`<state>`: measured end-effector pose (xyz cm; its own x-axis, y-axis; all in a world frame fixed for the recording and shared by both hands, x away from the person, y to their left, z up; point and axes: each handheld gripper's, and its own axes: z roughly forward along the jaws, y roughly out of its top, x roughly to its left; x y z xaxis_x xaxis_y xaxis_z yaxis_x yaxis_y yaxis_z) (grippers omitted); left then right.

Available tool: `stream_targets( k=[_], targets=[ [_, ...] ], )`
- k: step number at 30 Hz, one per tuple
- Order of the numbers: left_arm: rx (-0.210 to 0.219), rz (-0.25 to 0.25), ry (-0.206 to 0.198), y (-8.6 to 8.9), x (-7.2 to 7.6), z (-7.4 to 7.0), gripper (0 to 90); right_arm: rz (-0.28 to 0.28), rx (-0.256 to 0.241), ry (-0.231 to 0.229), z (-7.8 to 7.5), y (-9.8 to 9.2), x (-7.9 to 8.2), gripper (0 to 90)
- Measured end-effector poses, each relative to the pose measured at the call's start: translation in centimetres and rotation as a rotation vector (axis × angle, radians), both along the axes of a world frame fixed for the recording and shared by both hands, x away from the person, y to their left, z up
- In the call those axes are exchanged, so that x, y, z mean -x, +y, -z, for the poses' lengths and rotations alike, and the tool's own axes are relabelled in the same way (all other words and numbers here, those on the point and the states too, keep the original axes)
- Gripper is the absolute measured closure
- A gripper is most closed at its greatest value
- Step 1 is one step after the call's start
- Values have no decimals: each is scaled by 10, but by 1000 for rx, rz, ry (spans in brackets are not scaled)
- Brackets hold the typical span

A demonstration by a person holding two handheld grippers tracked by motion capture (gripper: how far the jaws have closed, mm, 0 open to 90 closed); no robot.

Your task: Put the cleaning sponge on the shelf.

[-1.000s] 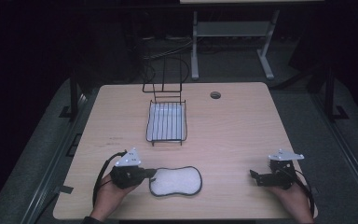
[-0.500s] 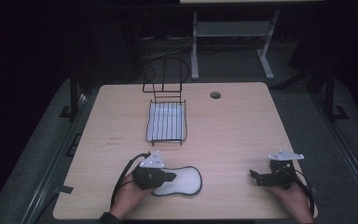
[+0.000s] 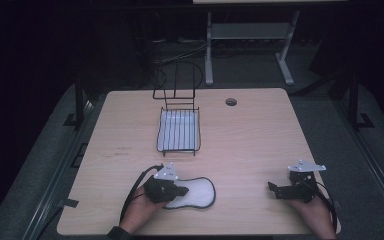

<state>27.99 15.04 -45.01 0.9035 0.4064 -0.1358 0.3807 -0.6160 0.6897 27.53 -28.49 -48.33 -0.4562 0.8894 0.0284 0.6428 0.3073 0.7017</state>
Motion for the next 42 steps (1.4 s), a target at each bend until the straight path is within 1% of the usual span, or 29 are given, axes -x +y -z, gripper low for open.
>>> stream_targets(
  k=[1, 2, 4, 6, 7, 8, 11, 12, 13, 16, 18, 21, 22, 24, 25, 26, 27, 28, 29, 31, 32, 34, 35, 36, 37, 38, 39, 41, 42],
  targets=[
    [0, 0, 0, 0, 0, 0, 900, 0, 0, 0, 0, 0, 0, 24],
    [-1, -15, -3, 2, -1, 0, 900, 0, 0, 0, 0, 0, 0, 24],
    [-4, -20, -4, 4, -2, 0, 900, 0, 0, 0, 0, 0, 0, 24],
    [-3, -38, -6, 8, -3, 0, 900, 0, 0, 0, 0, 0, 0, 24],
    [-4, -56, -8, 12, -4, 0, 900, 0, 0, 0, 0, 0, 0, 24],
    [-4, -56, -8, 12, -4, 0, 900, 0, 0, 0, 0, 0, 0, 24],
    [-20, -95, -23, 23, -7, -1, 900, 0, 0, 0, 0, 0, 0, 24],
    [-24, -99, -25, 25, -7, -2, 900, 0, 0, 0, 0, 0, 0, 24],
    [-24, -99, -25, 25, -7, -2, 900, 0, 0, 0, 0, 0, 0, 24],
    [-24, -135, -28, 36, -8, -2, 900, 0, 1, 0, 0, 0, 0, 24],
    [-27, -141, -30, 39, -7, -2, 900, 0, 1, 0, 0, 0, 0, 24],
    [-22, -148, -31, 42, -6, -4, 900, 0, 2, -1, 0, 0, 0, 24],
    [-10, -150, -38, 41, -6, -6, 900, 0, 2, -1, 0, 0, 0, 24],
    [-4, -140, -49, 38, -6, -10, 899, 0, 2, -1, 0, 0, 0, 24],
    [6, -133, -53, 36, -7, -12, 899, 0, 2, -1, 0, 0, 0, 24],
    [13, -117, -57, 29, -9, -15, 900, 0, 1, -2, 0, 0, 0, 24],
    [13, -117, -57, 29, -9, -15, 900, 0, 1, -2, 0, 0, 0, 24],
    [22, -106, -57, 24, -10, -15, 900, 0, 1, -2, 0, 0, 0, 24],
    [21, -95, -53, 19, -11, -16, 899, 1, 1, -2, 0, 0, 0, 24],
    [12, -74, -56, 7, -17, -15, 899, 2, 0, -1, 0, 0, 0, 24],
    [12, -74, -56, 7, -17, -15, 899, 2, 0, -1, 0, 0, 0, 24],
    [-11, -51, -60, -5, -24, -14, 900, 2, 0, -1, 0, 0, 0, 24],
    [-11, -51, -60, -5, -24, -14, 899, 2, 0, -1, 0, 0, 0, 24],
    [-8, -48, -59, -10, -26, -12, 899, 2, 0, -1, 0, 0, 0, 24],
    [-14, -45, -56, -13, -28, -11, 899, 2, 0, -1, 0, 0, 0, 24],
    [-37, -40, -52, -18, -30, -8, 900, 3, 0, -1, 0, 0, 0, 24],
    [-37, -40, -52, -18, -30, -8, 899, 3, 0, -1, 0, 0, 0, 24],
    [-68, -34, -51, -21, -32, -5, 900, 2, 0, -1, 0, 0, 0, 24],
    [-60, -42, -50, -22, -33, -4, 900, 3, 0, -1, 0, 0, 0, 24]
  ],
)
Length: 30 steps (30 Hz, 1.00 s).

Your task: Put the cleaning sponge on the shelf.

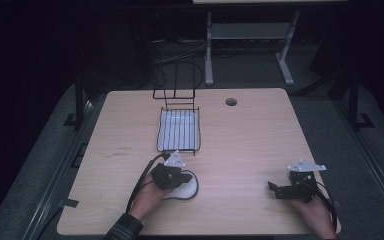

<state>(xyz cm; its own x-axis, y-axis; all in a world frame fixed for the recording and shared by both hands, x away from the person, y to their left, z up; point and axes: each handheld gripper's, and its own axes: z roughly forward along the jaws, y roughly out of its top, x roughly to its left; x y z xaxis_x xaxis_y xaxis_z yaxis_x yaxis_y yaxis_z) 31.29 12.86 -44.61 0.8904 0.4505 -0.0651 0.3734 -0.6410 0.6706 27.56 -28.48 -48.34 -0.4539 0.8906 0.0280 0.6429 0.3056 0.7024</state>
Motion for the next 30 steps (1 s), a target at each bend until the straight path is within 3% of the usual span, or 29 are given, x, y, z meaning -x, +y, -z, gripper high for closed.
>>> stream_targets(
  k=[9, 13, 18, 27, 30],
  targets=[
    [-32, -56, -23, 9, -12, -1, 900, -1, 1, -1, 0, 0, 0, 24],
    [-33, -127, -21, 25, -20, -1, 900, 0, 0, -1, 0, 0, 0, 24],
    [-24, -176, -17, 38, -24, -2, 900, 0, 0, -1, 0, 0, 0, 24],
    [109, -199, 3, 59, -15, -16, 897, 0, 0, -1, 0, 0, 0, 24],
    [138, -216, 18, 74, -10, -17, 836, 0, 0, -1, 0, 0, 0, 24]
  ],
)
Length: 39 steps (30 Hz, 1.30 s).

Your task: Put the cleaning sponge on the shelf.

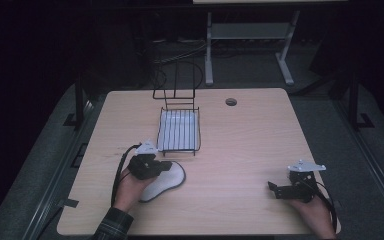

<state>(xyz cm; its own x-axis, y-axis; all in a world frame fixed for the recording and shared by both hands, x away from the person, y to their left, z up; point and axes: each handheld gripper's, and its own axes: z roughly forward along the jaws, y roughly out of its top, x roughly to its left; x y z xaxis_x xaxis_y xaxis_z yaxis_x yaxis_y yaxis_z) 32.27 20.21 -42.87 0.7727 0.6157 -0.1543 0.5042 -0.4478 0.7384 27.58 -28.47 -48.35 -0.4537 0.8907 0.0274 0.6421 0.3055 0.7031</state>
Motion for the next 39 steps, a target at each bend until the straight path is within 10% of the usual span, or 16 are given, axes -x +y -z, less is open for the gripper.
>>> stream_targets(
  k=[16, 29, 39],
  targets=[
    [-20, -32, 19, 33, 8, 8, 150, 1, 0, 0, 0, 0, 0, 24],
    [-127, 18, 21, 25, -1, 26, 129, 3, 0, 0, 0, 0, 0, 24],
    [-121, 30, 35, 23, -2, 31, 128, 4, 0, -1, 0, 0, -1, 24]
  ],
)
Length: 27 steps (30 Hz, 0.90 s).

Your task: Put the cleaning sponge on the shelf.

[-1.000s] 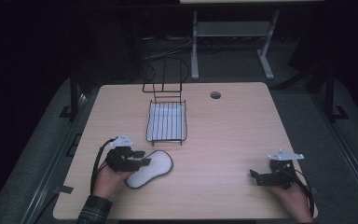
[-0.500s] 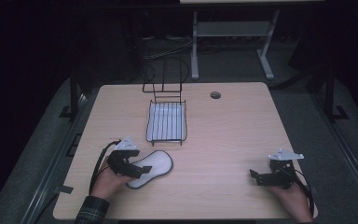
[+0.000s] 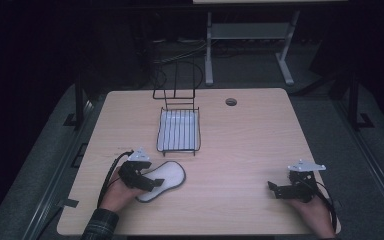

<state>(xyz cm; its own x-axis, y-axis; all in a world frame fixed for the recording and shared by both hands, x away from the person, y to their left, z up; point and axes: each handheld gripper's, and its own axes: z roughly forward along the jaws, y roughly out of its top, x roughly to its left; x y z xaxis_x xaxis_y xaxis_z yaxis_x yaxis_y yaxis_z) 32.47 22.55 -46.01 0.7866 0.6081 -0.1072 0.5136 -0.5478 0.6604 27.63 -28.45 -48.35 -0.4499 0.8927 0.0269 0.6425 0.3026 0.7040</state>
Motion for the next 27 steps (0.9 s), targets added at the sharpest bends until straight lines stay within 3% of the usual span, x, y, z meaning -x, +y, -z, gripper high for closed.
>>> stream_targets(
  k=[5, 8, 13, 17, 27],
  targets=[
    [-20, 13, -13, -2, 1, 0, 129, 0, 0, 0, 0, 0, 0, 24],
    [-14, 21, 16, -3, 1, 2, 129, 0, 0, 0, 0, 0, 0, 24],
    [-11, 30, 30, -3, 0, 2, 142, 1, 0, 0, 0, 0, 0, 24],
    [3, 62, 42, -4, 2, 0, 269, 1, 0, 0, 0, 0, 0, 24],
    [26, 52, 46, 2, 3, -5, 392, 2, 0, 0, 0, 0, 0, 24]
  ],
)
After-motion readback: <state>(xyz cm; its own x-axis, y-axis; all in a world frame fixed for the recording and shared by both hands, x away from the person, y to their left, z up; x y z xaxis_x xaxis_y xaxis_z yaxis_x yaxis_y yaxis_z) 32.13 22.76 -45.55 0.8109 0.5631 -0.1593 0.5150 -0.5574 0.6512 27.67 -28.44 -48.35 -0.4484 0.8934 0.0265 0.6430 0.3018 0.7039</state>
